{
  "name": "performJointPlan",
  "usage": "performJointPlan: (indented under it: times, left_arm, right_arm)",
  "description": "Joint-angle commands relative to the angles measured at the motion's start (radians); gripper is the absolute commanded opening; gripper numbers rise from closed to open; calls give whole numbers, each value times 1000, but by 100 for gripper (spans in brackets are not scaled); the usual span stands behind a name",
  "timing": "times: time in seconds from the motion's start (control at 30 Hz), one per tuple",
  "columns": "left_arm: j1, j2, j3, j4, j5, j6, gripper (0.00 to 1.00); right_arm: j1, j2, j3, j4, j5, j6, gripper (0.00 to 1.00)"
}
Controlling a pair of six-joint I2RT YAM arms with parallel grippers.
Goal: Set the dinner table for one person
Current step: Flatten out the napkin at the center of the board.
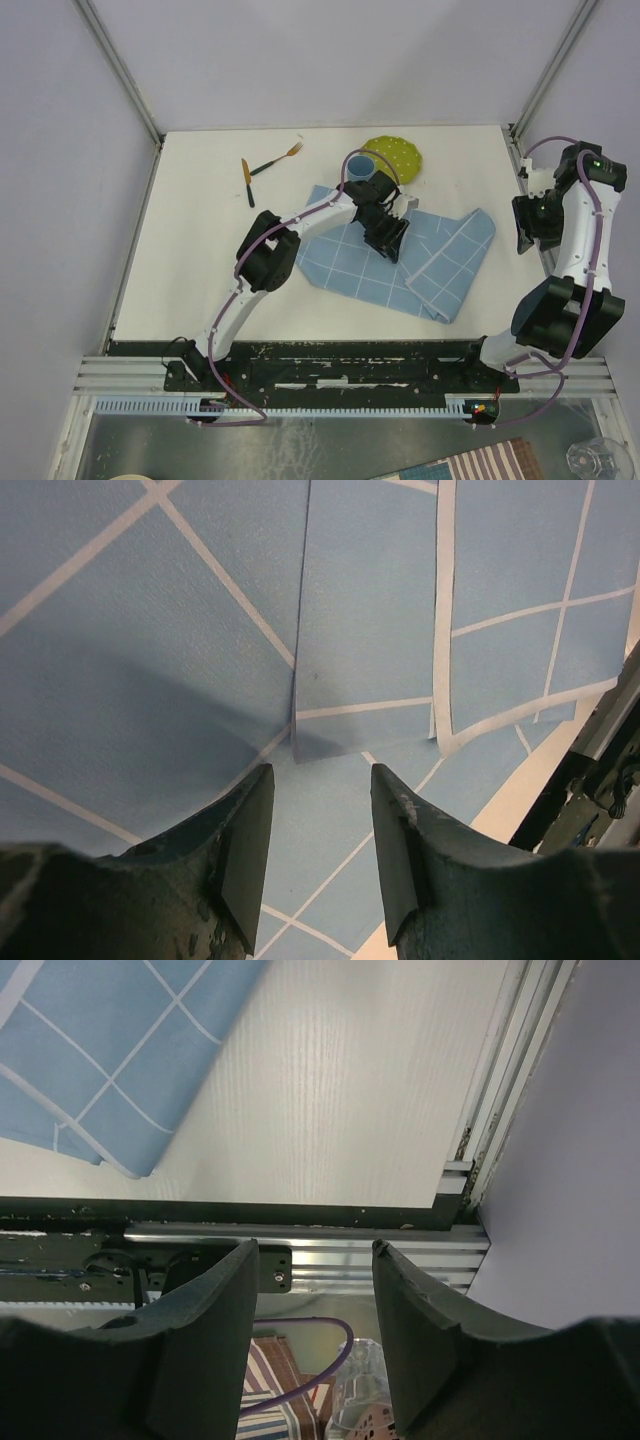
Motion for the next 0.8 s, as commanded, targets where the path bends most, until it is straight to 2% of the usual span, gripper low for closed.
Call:
performJointPlan:
  times: [0.0,0.1,0.6,0.63,0.67,0.73,0.77]
  left_arm:
    - [-5,30,55,26,18,-35,51]
    - [-18,30,59,31,36,-34,51]
    - [-84,97,76,1,-63,-44,50]
    - [-85,101,76,1,-64,-43,46]
    - [-86,101,76,0,-66,-43,38]
    - [-86,100,80,-6,-71,-34,11]
    - [-86,99,85,-10,-79,-30,4]
  right_arm:
    - [-1,-50,-22,-2,28,-30,57]
    - [-1,-69,-53,5,50,-40,57]
    - [-1,-84,-72,10,52,-38,57]
    - [-1,-85,-72,11,53,-37,57]
    - [-1,-84,-72,13,56,-37,57]
    - [-1,-84,-73,16,62,-33,57]
    - [-1,-84,-72,18,66,-32,56]
